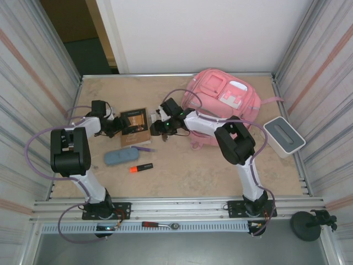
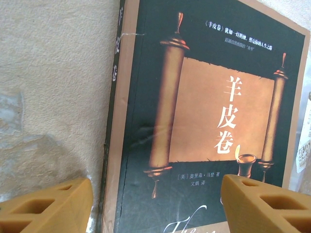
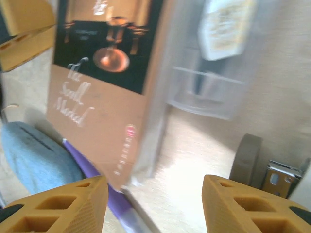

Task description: Pack books, pencil case, and school supplies into a backpack

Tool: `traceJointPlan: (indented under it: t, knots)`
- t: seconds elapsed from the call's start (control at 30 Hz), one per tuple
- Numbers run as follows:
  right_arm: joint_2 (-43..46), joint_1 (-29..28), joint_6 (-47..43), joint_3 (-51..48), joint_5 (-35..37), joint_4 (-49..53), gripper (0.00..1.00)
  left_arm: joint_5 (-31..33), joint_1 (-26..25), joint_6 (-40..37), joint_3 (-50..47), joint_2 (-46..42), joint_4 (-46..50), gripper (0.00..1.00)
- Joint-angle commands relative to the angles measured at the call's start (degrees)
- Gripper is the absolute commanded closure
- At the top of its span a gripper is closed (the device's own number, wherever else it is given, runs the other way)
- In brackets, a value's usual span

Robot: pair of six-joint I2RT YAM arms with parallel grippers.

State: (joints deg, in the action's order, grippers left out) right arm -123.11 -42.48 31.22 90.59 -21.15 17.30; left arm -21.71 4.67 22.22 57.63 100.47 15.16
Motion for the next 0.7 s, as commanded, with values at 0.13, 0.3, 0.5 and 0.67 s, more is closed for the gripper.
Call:
traceJointPlan:
  t: [0.13, 0.3, 0.5, 0.67]
  knots:
    - [4.07, -1.89, -1.31, -0.13, 3.22, 3.0, 0.46, -0.63, -0.1, -1.29, -0.15, -0.36, 0.18, 0.29]
    - [1.08, -4.23, 1.57, 2.82, 4.93, 1.6, 0.44, -0.58, -0.1, -1.23, -0.23, -0.35, -0.04, 0.29]
    - [-3.57, -5.42, 4.78, 7.13, 6.96, 2.24, 0.44, -0.87, -0.1, -1.26, -0.74, -0.27, -0.46, 0.29]
    - [-6.22, -5.42, 7.56, 8.3, 7.57, 2.08, 0.44, -1.14, -0.1, -1.23, -1.2, -0.27, -0.87, 0.29]
